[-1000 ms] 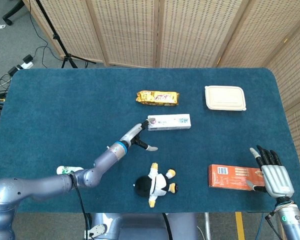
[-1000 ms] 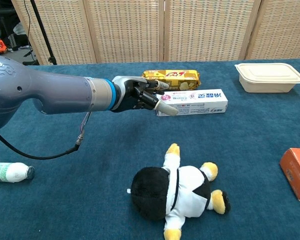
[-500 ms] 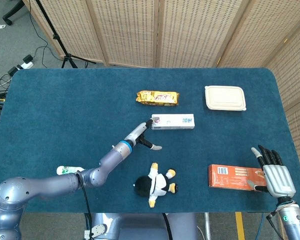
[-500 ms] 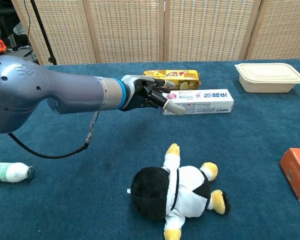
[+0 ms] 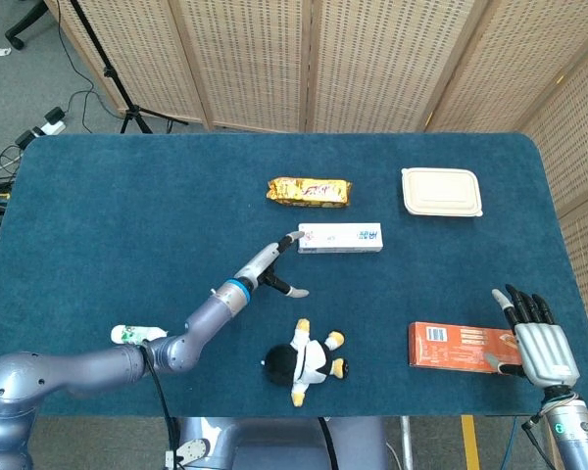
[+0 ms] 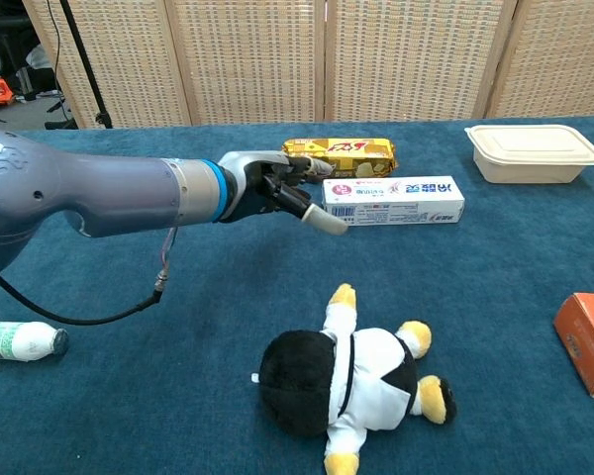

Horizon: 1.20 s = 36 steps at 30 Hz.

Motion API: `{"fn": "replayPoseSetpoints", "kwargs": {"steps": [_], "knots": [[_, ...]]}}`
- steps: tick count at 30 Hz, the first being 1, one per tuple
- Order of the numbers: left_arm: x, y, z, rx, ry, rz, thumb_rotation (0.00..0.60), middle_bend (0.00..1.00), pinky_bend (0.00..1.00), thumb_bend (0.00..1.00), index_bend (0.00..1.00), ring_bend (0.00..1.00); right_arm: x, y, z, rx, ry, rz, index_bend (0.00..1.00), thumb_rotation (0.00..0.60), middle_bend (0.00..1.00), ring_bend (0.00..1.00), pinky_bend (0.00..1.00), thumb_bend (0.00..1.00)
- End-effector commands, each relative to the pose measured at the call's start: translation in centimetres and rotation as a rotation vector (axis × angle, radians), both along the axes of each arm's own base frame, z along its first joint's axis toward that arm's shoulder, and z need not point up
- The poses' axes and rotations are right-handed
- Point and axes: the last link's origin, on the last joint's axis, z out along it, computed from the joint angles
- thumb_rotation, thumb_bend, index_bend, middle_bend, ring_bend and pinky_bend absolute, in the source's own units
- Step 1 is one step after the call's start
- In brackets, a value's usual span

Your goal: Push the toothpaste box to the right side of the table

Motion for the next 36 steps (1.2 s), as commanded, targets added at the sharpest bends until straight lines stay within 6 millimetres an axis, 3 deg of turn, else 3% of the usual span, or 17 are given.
{"fn": "replayPoseSetpoints", "kwargs": {"steps": [1,9,15,22,23,27,34,36], "knots": [[-1.9,0.3,2.2,0.079,0.006,0.005,0.600,0.00,0.00,0.00,0.00,0.00,0.1,0.0,-0.1,0.003,-0.001,0.001,0.00,0.600,0.00,0.00,0.00,0.26],[-5.0,1.2,7.3,0.234,0.038,-0.022,0.600,0.00,0.00,0.00,0.00,0.00,0.5,0.1,-0.4,0.001,0.011,0.018,0.00,0.600,0.00,0.00,0.00,0.26],[-9.7,0.3,11.8,0.429,0.218,-0.091,0.600,0.00,0.00,0.00,0.00,0.00,0.5,0.0,-0.9,0.014,0.033,0.020,0.00,0.600,0.00,0.00,0.00,0.26],[-15.4,-3.2,16.2,0.661,0.448,-0.148,0.600,0.00,0.00,0.00,0.00,0.00,0.8,-0.2,-1.4,0.014,0.049,0.027,0.00,0.600,0.00,0.00,0.00,0.26],[-17.4,-4.7,17.3,0.721,0.557,-0.166,0.600,0.00,0.00,0.00,0.00,0.00,0.9,-0.2,-1.6,0.018,0.058,0.031,0.00,0.600,0.00,0.00,0.00,0.26],[-19.5,-7.5,18.1,0.778,0.640,-0.167,0.600,0.00,0.00,0.00,0.00,0.00,0.9,-0.3,-1.8,0.017,0.065,0.028,0.00,0.600,0.00,0.00,0.00,0.26],[-21.6,-10.3,18.3,0.778,0.710,-0.145,0.600,0.00,0.00,0.00,0.00,0.00,0.9,-0.4,-2.1,0.019,0.073,0.022,0.00,0.600,0.00,0.00,0.00,0.26],[-22.6,-12.2,18.1,0.749,0.728,-0.129,0.600,0.00,0.00,0.00,0.00,0.00,0.9,-0.8,-2.1,0.009,0.081,0.021,0.00,0.600,0.00,0.00,0.00,0.26]]}}
